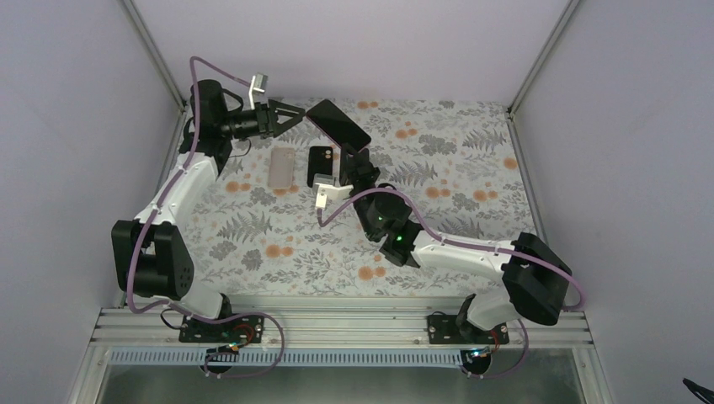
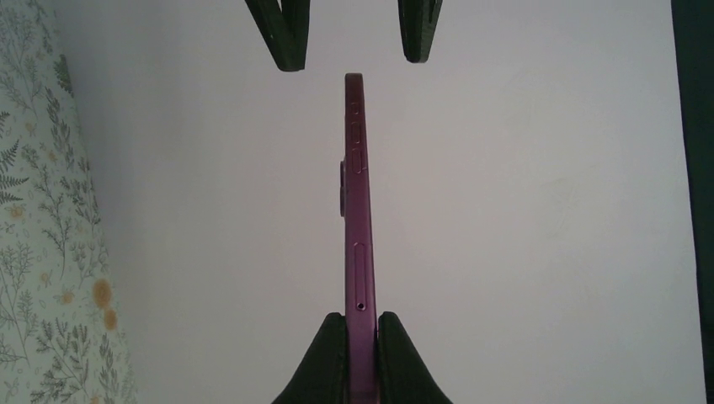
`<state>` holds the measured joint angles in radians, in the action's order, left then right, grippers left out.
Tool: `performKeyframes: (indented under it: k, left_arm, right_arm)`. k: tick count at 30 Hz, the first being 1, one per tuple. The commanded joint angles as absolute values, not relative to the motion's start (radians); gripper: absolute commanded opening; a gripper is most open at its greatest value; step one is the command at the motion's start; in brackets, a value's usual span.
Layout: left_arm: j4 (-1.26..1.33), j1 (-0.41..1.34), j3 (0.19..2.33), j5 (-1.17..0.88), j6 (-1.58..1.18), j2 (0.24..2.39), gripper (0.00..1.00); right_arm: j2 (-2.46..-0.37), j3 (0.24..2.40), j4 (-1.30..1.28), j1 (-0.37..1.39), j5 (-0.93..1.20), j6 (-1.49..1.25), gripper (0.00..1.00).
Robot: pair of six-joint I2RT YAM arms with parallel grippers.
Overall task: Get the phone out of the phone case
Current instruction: Place the phone at the center of the board.
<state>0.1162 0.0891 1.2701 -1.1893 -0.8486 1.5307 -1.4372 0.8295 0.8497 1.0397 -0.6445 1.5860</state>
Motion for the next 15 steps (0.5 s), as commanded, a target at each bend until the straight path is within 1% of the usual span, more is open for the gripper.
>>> performKeyframes:
  k: [1,7,11,15]
  left_arm:
    - [0.146,0.112,1.254,-1.191,-0.853,1.529,0.59]
    - [0.154,0.134,1.253,-1.190,-0.864,1.545,0.52]
    - [0.160,0.150,1.258,-1.192,-0.870,1.555,0.45]
    - [0.194,0.161,1.235,-1.196,-0.900,1.560,0.41]
  right_arm:
    - [-1.431,0.824,1.004,1.054,-0.649,1.645,0.04]
    - [-1.441,0.813,1.024,1.062,-0.646,1.664,0.04]
    - [-1.449,0.801,1.045,1.066,-0.644,1.685,0.04]
    - [-1.459,0.786,1.075,1.068,-0.640,1.708,0.04]
